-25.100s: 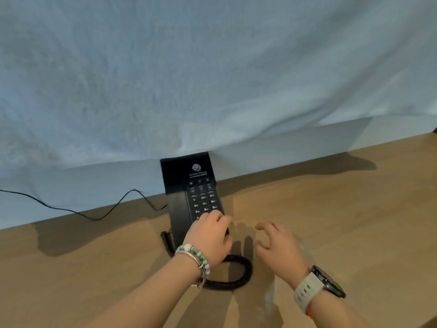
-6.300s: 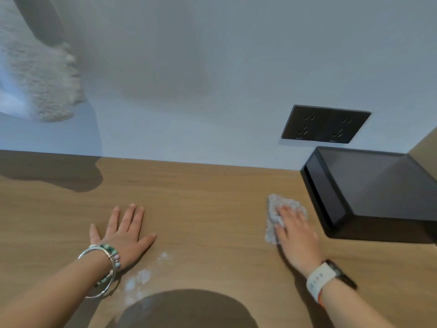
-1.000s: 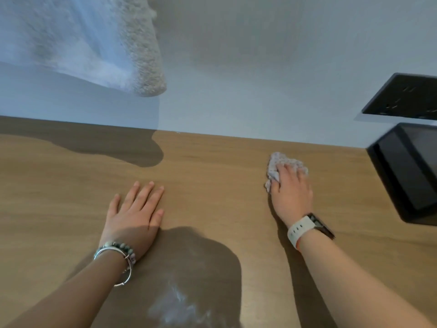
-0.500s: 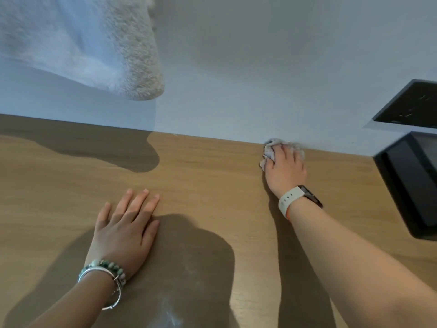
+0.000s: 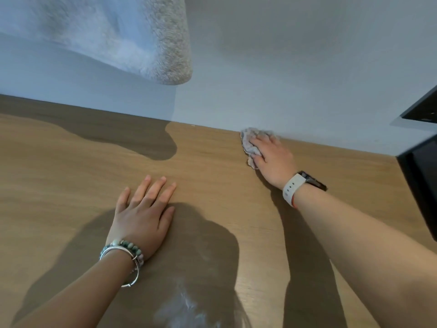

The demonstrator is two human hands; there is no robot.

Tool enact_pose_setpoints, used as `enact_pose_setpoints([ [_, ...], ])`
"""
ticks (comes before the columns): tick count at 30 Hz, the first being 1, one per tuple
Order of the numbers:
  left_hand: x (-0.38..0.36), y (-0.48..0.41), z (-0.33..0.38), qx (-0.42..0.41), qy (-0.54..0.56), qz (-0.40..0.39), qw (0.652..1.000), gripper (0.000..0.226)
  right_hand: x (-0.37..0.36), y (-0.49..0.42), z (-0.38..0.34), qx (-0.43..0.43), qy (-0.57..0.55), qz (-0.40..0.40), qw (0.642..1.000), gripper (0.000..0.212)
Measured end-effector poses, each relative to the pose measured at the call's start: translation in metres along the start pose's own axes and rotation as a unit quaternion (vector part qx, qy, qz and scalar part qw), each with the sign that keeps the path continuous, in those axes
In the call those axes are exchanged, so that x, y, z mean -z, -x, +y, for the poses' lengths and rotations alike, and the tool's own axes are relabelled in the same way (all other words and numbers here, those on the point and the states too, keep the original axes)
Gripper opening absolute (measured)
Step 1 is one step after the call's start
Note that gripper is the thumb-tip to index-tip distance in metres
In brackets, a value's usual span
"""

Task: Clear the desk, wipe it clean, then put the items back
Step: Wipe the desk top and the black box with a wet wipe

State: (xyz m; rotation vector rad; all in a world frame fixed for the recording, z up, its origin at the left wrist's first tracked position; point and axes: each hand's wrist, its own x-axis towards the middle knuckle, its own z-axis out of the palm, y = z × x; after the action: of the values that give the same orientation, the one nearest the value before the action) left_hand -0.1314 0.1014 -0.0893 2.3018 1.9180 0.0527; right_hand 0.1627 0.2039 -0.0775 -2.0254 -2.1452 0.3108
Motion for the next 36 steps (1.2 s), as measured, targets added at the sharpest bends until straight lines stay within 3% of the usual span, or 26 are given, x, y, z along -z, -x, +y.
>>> enact_pose_setpoints([
  [2, 0.0, 0.0, 0.001, -0.001, 0.006, -0.004, 1.0, 0.069, -0.008, 0.022, -0.025, 0.031, -0.013, -0.017, 0.999, 0.044],
  [5, 0.0, 0.0, 0.0, -0.002, 0.007, -0.001, 1.0, 0.067, -0.02, 0.095, -0.069, 0.228, -0.058, -0.053, 0.971, 0.045],
  [7, 0.002, -0.001, 0.001, -0.005, 0.021, 0.01, 1.0, 0.066, -0.017, 0.124, -0.074, 0.312, -0.061, -0.088, 0.944, 0.048],
  [9, 0.003, -0.001, 0.001, 0.008, 0.045, 0.003, 0.999, 0.073, -0.012, 0.109, -0.056, 0.268, -0.045, -0.05, 0.961, 0.047],
  [11, 0.004, 0.003, 0.001, 0.034, 0.07, 0.001, 0.997, 0.078, -0.006, 0.083, -0.042, 0.107, -0.046, -0.043, 0.992, 0.045],
  [13, 0.009, 0.015, 0.001, 0.06, 0.11, 0.0, 0.992, 0.074, -0.007, 0.072, -0.041, 0.013, -0.041, -0.03, 0.999, 0.044],
  [15, 0.017, 0.035, -0.001, 0.083, 0.15, -0.014, 0.985, 0.069, -0.012, 0.086, -0.056, 0.02, -0.042, -0.032, 0.998, 0.044],
  [18, 0.022, 0.069, -0.011, 0.06, 0.148, -0.034, 0.987, 0.074, -0.024, 0.142, -0.078, 0.181, -0.055, -0.029, 0.982, 0.044],
  [21, 0.01, 0.099, -0.021, 0.022, 0.099, -0.032, 0.994, 0.081, -0.022, 0.189, -0.082, 0.296, -0.012, -0.109, 0.949, 0.052],
  [23, 0.0, 0.112, -0.021, -0.008, 0.052, -0.031, 0.998, 0.068, -0.016, 0.178, -0.067, 0.199, -0.036, -0.117, 0.972, 0.055],
  [26, -0.006, 0.123, -0.014, -0.035, 0.009, -0.012, 0.999, 0.051, -0.011, 0.168, -0.067, 0.007, -0.034, -0.028, 0.999, 0.044],
  [28, -0.006, 0.128, -0.01, -0.039, 0.005, -0.002, 0.999, 0.047, -0.019, 0.191, -0.092, 0.035, -0.046, -0.051, 0.997, 0.047],
  [31, -0.01, 0.135, -0.009, -0.041, -0.016, -0.023, 0.999, 0.061, -0.03, 0.253, -0.117, 0.195, -0.018, -0.063, 0.979, 0.052],
  [32, -0.01, 0.138, -0.009, -0.043, -0.027, -0.032, 0.998, 0.063, -0.025, 0.262, -0.115, 0.207, -0.02, -0.091, 0.974, 0.053],
  [33, -0.01, 0.14, -0.009, -0.047, -0.035, -0.036, 0.998, 0.064, -0.019, 0.263, -0.109, 0.209, -0.03, -0.099, 0.972, 0.058],
  [35, -0.008, 0.144, -0.009, -0.052, -0.041, -0.048, 0.997, 0.064, -0.014, 0.259, -0.087, 0.108, -0.087, -0.082, 0.987, 0.065],
  [36, -0.007, 0.145, -0.009, -0.055, -0.042, -0.051, 0.996, 0.065, -0.013, 0.255, -0.072, 0.044, -0.081, -0.044, 0.995, 0.059],
])
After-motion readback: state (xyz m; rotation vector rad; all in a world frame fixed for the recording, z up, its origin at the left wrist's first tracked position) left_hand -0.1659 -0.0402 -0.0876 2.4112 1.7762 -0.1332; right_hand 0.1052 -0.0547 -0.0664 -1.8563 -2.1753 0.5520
